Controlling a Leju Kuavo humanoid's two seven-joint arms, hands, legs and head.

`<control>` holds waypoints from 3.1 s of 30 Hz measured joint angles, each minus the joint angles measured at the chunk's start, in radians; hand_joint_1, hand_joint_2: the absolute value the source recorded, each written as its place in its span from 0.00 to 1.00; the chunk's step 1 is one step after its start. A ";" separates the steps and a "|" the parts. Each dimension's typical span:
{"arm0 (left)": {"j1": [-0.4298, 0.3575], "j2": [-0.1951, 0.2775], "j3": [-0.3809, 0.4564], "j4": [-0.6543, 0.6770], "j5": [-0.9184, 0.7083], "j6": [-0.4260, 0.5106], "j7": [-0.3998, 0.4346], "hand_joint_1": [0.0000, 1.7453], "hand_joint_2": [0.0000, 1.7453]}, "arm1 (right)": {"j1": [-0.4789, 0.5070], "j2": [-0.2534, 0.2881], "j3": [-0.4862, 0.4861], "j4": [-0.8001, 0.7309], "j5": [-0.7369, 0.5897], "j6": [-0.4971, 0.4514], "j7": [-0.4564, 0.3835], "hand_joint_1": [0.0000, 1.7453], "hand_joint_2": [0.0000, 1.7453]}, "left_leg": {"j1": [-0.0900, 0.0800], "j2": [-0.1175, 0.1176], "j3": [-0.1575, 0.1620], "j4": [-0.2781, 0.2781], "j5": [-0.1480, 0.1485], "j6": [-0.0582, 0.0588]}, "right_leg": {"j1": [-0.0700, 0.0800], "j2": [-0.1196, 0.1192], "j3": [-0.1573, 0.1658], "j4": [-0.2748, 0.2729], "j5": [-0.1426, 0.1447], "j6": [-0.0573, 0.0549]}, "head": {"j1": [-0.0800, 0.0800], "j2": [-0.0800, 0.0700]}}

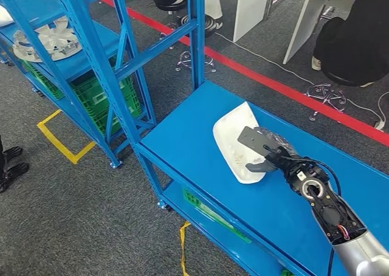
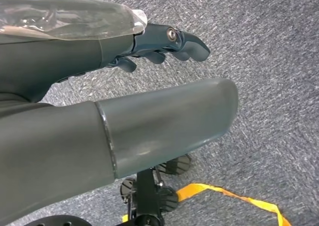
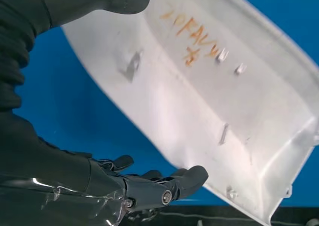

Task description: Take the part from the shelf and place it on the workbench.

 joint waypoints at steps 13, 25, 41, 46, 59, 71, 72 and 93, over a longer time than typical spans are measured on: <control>0.000 0.002 -0.005 0.000 0.002 -0.001 0.000 0.00 0.00 | -0.002 -0.004 -0.050 -0.014 0.071 0.062 -0.071 0.00 1.00 | 0.000 0.000 0.000 0.000 0.000 0.000 | 0.000 0.000 0.000 0.000 0.000 0.000 | 0.000 0.000; -0.005 0.002 -0.005 0.000 0.002 -0.001 0.000 0.00 0.00 | -0.029 -0.004 -0.072 -0.006 0.068 0.035 -0.078 0.00 1.00 | 0.000 0.000 0.000 0.000 0.000 0.000 | 0.000 0.000 0.000 0.000 0.000 0.000 | 0.000 0.000; 0.001 0.002 -0.007 0.000 0.016 0.012 -0.005 0.00 0.00 | -0.086 -0.007 -0.137 0.079 0.049 -0.094 -0.133 0.00 1.00 | 0.000 0.000 -0.001 0.000 0.000 0.000 | 0.000 0.000 0.000 0.000 0.000 0.000 | 0.000 0.000; 0.005 0.002 -0.010 0.000 0.021 0.013 -0.009 0.00 0.00 | -0.088 -0.010 -0.154 0.103 0.036 -0.050 -0.141 0.00 1.00 | 0.000 0.000 -0.001 0.000 0.000 0.000 | 0.000 0.000 0.000 0.000 0.000 0.000 | 0.000 0.000; -0.001 0.002 -0.026 0.000 0.020 0.001 -0.003 0.00 0.00 | -0.050 -0.011 -0.117 0.044 -0.003 0.140 -0.107 0.00 1.00 | 0.000 0.000 -0.001 0.000 0.000 0.000 | 0.001 0.000 0.000 0.000 0.000 0.000 | 0.000 0.000; -0.004 0.004 -0.029 0.000 0.020 0.001 -0.002 0.00 0.00 | -0.057 -0.011 -0.068 0.031 0.003 0.184 -0.131 0.00 1.00 | 0.000 0.000 -0.001 0.000 0.000 0.000 | 0.000 0.000 0.000 0.000 0.000 0.000 | 0.000 0.000; -0.004 0.004 -0.029 0.000 0.021 0.001 -0.002 0.00 0.00 | -0.059 -0.011 -0.060 0.027 0.007 0.196 -0.134 0.00 1.00 | 0.000 0.000 -0.001 0.000 0.000 0.000 | 0.000 0.000 0.000 0.000 0.000 0.000 | 0.000 0.000; -0.005 0.013 -0.035 0.000 0.026 -0.009 -0.002 0.00 0.00 | -0.071 -0.116 0.040 -0.078 -0.072 0.396 -0.113 0.00 1.00 | 0.000 0.000 -0.001 0.000 0.000 0.000 | 0.000 0.000 0.000 0.000 0.000 0.000 | 0.000 0.000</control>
